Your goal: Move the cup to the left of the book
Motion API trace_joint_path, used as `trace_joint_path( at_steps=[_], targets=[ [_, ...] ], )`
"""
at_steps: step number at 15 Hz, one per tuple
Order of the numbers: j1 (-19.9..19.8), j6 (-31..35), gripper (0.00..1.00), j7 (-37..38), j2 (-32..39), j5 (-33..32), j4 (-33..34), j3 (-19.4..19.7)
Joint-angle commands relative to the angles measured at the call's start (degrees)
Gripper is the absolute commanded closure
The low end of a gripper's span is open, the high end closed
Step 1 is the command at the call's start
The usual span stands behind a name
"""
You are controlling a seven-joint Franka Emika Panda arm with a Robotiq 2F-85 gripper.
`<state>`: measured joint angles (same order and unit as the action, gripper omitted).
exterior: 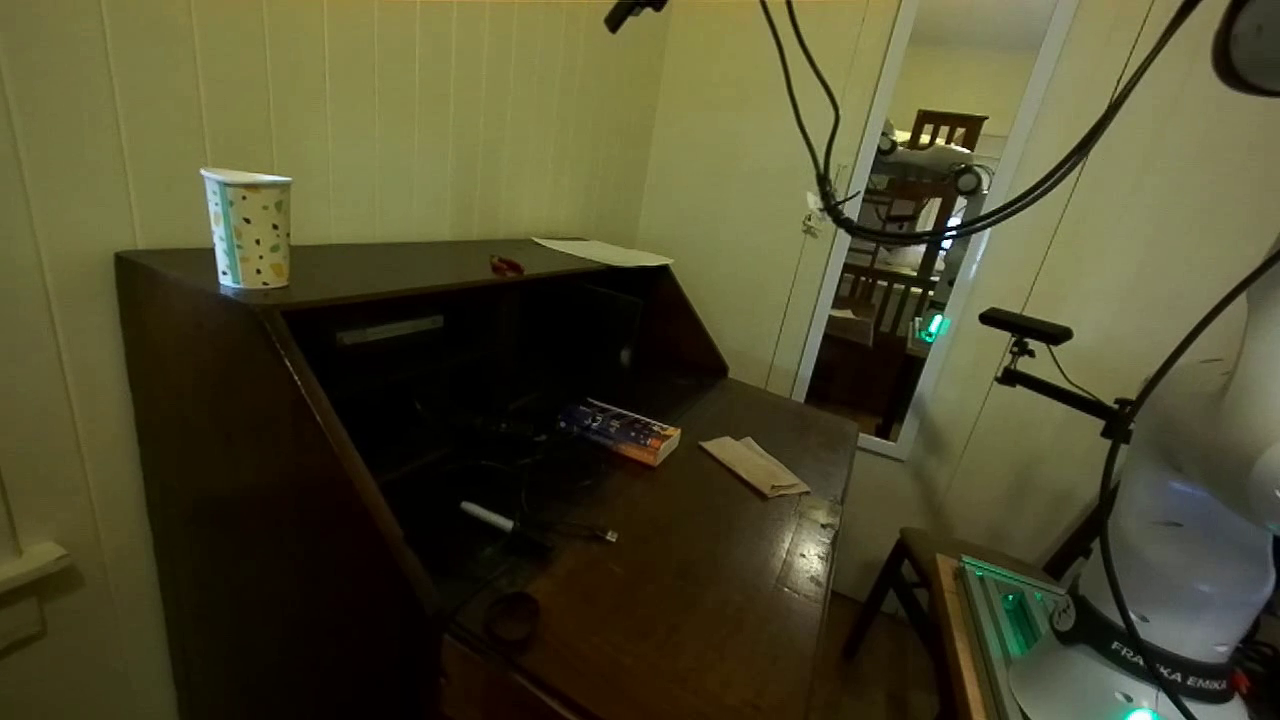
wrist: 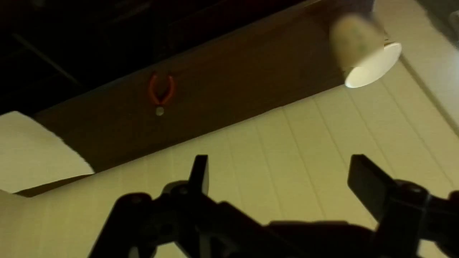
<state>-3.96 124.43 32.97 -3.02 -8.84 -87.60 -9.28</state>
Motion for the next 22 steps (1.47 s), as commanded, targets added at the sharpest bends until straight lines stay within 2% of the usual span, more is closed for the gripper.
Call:
trace_joint_path(
  at_steps=[1, 2, 3, 5, 8, 9, 11, 12, 13, 16, 17, 20, 21, 22],
  targets=[
    [4.86, -4.58, 0.0, -0.43, 10.67, 1.53, 14.23, 0.78],
    [6.21, -5.21, 0.0, -0.34, 12.77, -0.59, 16.93, 1.03],
    [3.8, -1.83, 0.0, -0.62, 7.11, 0.52, 8.32, 0.14],
    [5.28, -2.74, 0.0, -0.62, 10.47, 0.39, 12.32, 0.29],
    [5.51, -3.42, 0.0, -0.63, 11.95, 0.36, 14.49, 0.5],
    [5.71, -4.37, 0.0, 4.43, 11.66, -0.46, 13.8, 1.05],
    [6.09, -5.18, 0.0, 9.6, 16.13, 1.28, 17.7, 0.74],
    [8.85, -5.98, 0.0, 12.02, 19.89, 1.15, 21.56, 3.25],
    [9.27, -6.31, 0.0, 13.19, 23.06, 2.02, 24.43, 3.45],
    [11.61, -10.26, 0.0, 13.9, 30.59, 2.65, 31.15, 4.93],
    [11.21, -12.8, 0.0, 14.41, 33.23, 0.14, 33.82, 3.59],
    [13.23, -19.58, 0.0, 14.99, 39.73, -1.28, 40.98, 4.47],
    [11.61, -14.13, 0.0, 13.64, 34.16, 0.25, 31.9, 3.62],
    [12.07, -15.79, 0.0, 13.8, 36.07, 0.07, 34.08, 3.78]
  ],
)
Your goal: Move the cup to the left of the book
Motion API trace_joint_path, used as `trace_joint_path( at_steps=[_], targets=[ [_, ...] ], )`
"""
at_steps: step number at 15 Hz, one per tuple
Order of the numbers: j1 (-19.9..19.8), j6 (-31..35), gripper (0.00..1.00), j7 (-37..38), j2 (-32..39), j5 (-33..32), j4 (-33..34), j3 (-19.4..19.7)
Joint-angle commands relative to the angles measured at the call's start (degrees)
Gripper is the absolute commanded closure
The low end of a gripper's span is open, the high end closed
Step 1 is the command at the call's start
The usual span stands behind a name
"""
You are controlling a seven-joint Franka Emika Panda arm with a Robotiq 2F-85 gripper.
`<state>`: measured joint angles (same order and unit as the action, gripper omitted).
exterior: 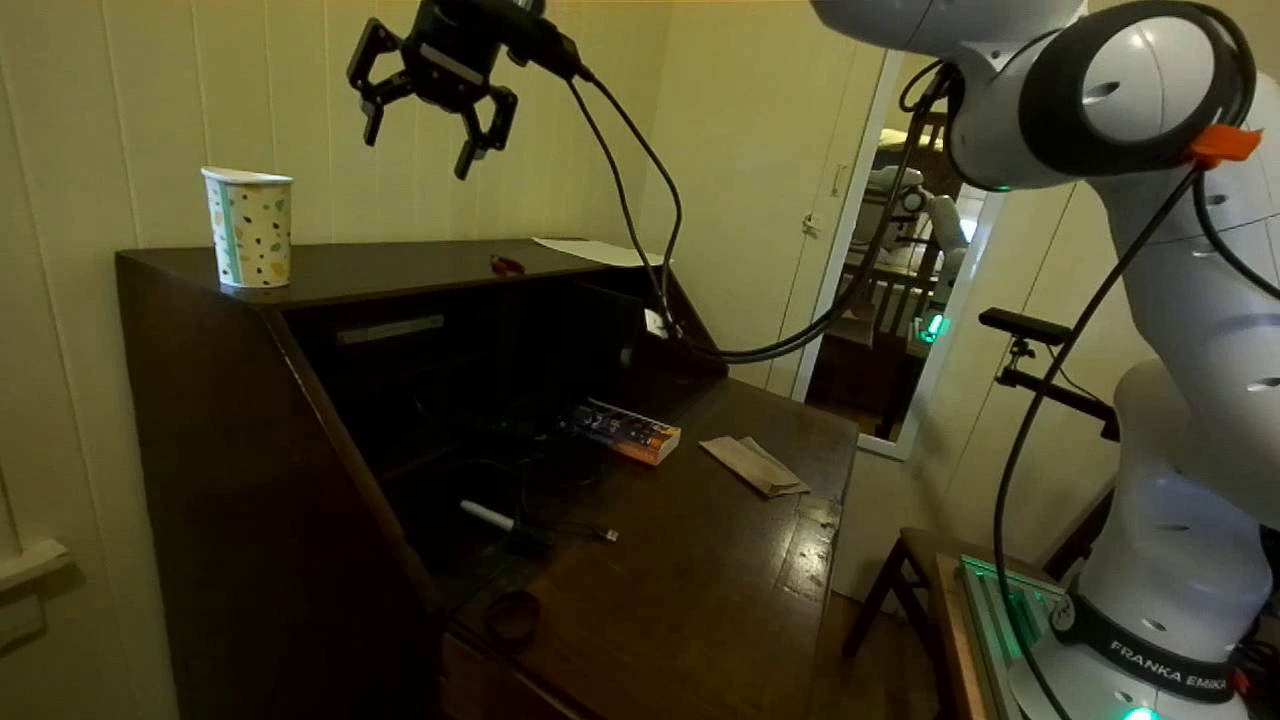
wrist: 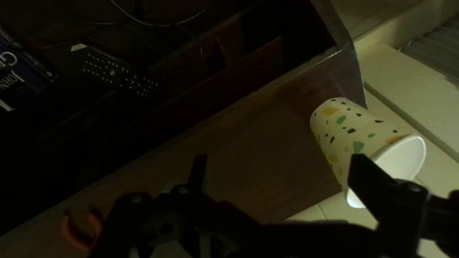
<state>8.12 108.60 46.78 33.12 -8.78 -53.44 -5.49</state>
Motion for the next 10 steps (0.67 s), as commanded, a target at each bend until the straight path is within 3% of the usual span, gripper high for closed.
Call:
trace_joint_path(
  at_steps=[1, 3, 10],
  targets=[
    [0.31, -0.75, 0.0, 0.08, 1.23, -0.11, 1.52, 0.12],
    [0.5, -1.44, 0.0, 0.11, 2.37, -0.18, 3.35, 0.22],
    [2.62, 13.05, 0.0, 6.71, 11.5, -2.59, 12.41, 2.19]
  ],
)
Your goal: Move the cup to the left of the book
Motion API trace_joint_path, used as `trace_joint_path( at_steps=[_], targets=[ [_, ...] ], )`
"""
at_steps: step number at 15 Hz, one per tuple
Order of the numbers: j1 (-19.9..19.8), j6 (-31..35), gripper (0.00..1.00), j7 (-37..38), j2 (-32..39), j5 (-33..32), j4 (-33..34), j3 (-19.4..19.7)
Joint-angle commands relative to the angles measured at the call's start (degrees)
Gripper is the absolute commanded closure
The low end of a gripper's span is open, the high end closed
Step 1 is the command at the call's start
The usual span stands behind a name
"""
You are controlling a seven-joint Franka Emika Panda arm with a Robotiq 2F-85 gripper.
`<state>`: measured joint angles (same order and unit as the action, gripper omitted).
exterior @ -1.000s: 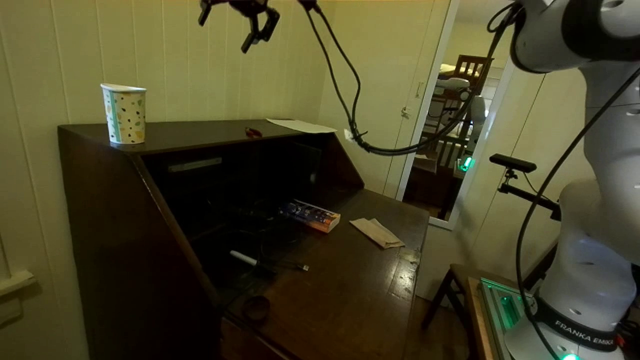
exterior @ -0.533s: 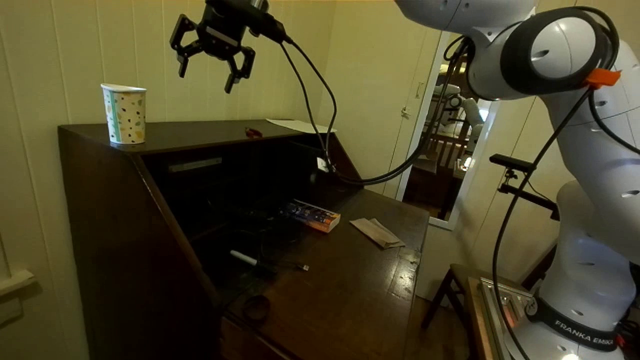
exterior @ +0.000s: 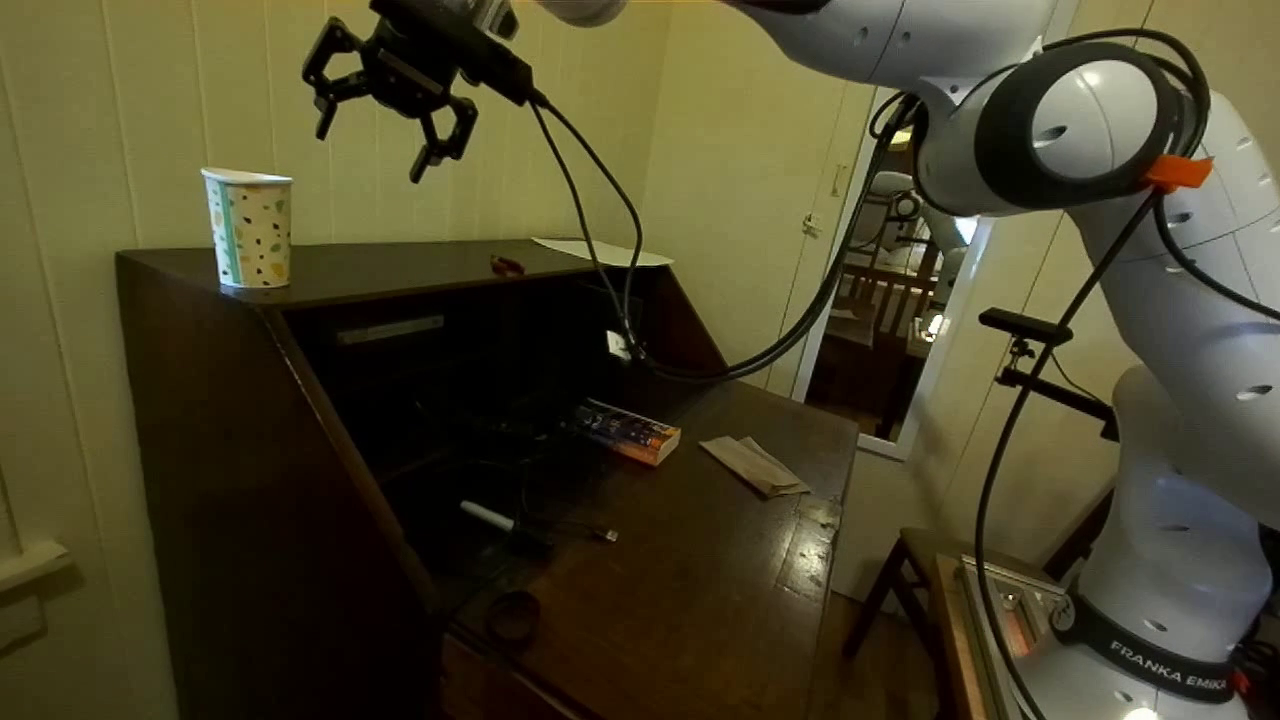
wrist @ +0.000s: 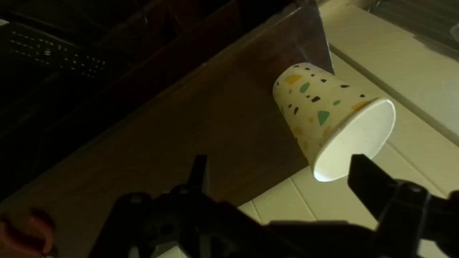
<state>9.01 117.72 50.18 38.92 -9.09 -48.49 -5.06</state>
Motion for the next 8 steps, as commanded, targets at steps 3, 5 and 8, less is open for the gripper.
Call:
trace_joint_path(
  at_steps=[3, 5, 8],
  targets=[
    [1.22, 4.79, 0.0, 2.83, 3.99, -1.64, 4.09, 1.77],
    [1.38, 4.9, 0.0, 3.1, 4.93, -1.75, 4.78, 2.01],
    [2.03, 6.22, 0.0, 5.1, 6.21, -2.9, 6.1, 3.15]
  ],
)
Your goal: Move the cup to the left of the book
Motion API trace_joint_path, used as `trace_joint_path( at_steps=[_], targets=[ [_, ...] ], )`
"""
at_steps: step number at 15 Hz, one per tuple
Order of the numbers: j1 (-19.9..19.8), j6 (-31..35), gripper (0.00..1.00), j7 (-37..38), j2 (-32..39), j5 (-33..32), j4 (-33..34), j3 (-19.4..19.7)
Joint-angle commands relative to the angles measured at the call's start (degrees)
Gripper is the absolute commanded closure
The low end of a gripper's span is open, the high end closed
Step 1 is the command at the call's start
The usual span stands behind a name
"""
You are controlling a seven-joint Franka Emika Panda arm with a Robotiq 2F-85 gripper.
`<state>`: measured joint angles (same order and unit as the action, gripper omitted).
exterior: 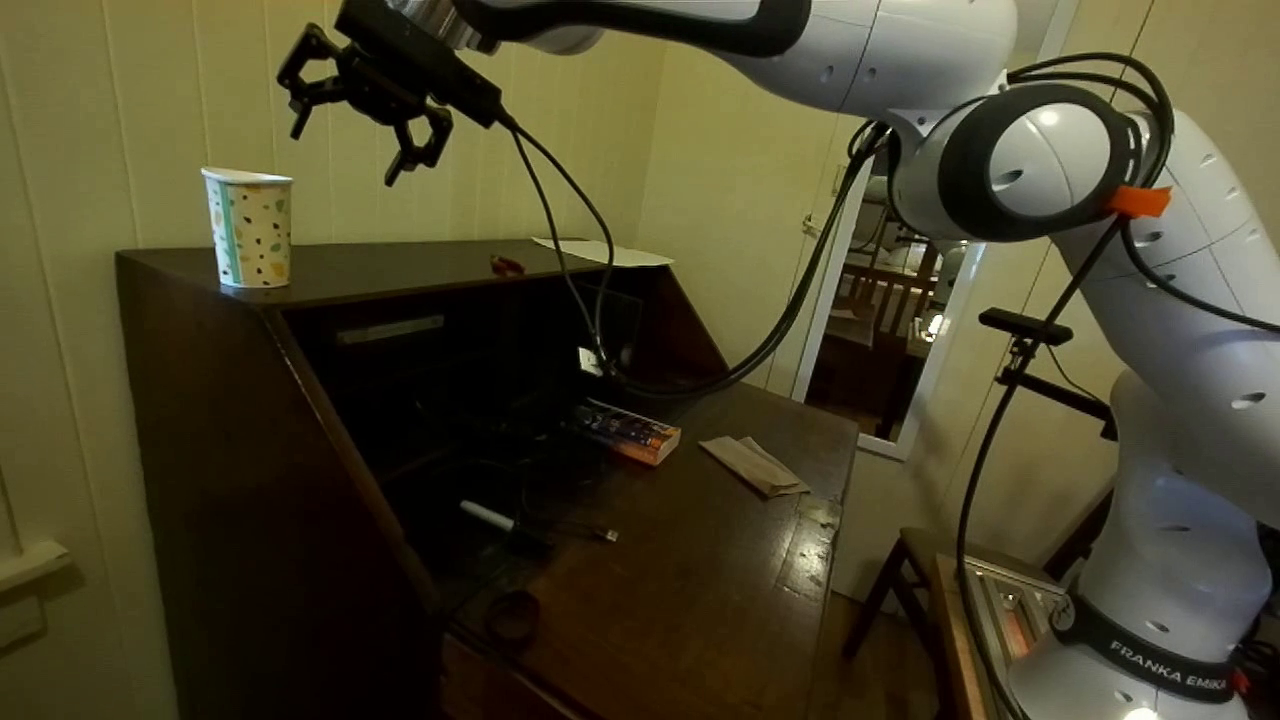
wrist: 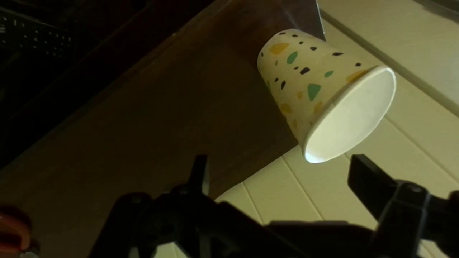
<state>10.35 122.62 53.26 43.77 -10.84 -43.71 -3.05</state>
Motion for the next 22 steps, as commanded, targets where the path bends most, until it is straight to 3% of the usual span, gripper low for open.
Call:
trace_joint_path(
  at_steps=[1, 7, 14, 15, 17, 22],
  targets=[
    [0.49, 2.35, 0.0, 2.11, 2.1, -0.57, 2.0, 0.88],
    [-0.29, 6.12, 0.0, 0.28, 6.47, 0.53, 5.64, 0.02],
    [-2.54, -0.22, 0.01, -8.37, 10.84, 5.9, 10.56, -5.94],
    [-2.66, -1.05, 0.26, -8.87, 11.21, 5.98, 11.06, -6.29],
    [-2.87, -2.55, 0.33, -9.3, 11.7, 5.87, 11.84, -6.8],
    [-3.31, -4.02, 0.69, -8.95, 12.04, 5.43, 12.91, -7.25]
  ],
)
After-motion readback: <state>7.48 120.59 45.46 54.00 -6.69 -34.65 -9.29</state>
